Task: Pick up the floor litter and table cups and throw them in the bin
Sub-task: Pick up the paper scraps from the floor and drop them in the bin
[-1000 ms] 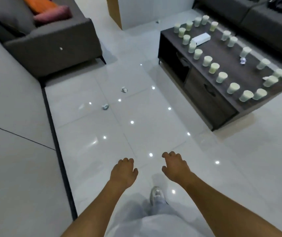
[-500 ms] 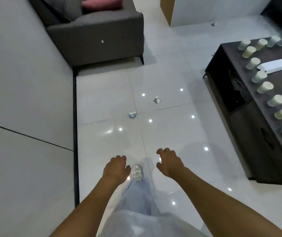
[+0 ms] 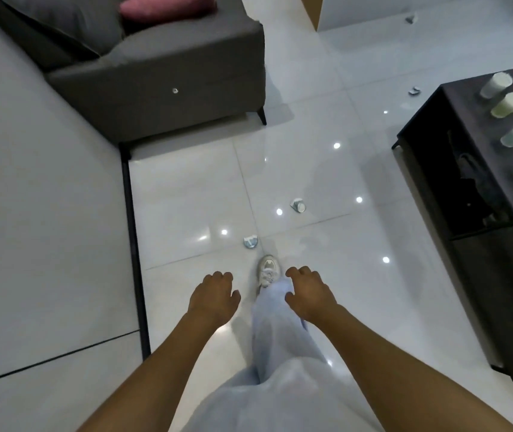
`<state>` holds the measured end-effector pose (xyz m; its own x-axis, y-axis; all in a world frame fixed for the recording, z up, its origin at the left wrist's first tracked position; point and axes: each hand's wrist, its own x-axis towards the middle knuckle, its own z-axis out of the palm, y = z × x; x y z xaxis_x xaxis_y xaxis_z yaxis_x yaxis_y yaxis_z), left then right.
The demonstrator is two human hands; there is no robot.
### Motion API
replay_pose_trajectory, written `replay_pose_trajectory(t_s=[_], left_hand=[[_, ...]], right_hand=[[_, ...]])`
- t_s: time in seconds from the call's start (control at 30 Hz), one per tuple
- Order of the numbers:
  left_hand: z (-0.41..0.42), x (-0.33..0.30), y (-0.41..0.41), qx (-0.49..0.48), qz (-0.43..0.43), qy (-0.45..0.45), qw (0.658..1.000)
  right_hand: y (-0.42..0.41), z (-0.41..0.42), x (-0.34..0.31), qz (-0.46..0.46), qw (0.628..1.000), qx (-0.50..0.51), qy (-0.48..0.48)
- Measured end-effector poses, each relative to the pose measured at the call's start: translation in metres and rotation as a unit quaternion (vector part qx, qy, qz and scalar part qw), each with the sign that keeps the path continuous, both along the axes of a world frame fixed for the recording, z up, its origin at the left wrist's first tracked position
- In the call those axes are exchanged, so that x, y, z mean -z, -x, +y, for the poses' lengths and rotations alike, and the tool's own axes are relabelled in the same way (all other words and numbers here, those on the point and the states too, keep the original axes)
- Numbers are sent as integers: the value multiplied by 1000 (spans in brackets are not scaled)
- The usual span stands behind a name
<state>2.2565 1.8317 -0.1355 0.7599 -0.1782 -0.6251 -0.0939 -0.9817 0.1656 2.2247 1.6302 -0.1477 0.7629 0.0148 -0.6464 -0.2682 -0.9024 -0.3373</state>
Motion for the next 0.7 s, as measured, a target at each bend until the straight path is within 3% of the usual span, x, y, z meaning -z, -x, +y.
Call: replay_pose_trajectory(t_s=[0.43,0.57,0.7], left_hand=[[-35,38,-249,52,49,19,997],[-38,65,-298,117,84,19,989],[-35,103,-334,220,124,22,967]], right_hand=[[-212,-12,44,58,985,158,-44],[-238,-2,73,81,968,235,-48],[-256,19,118,96,926,361,-51]])
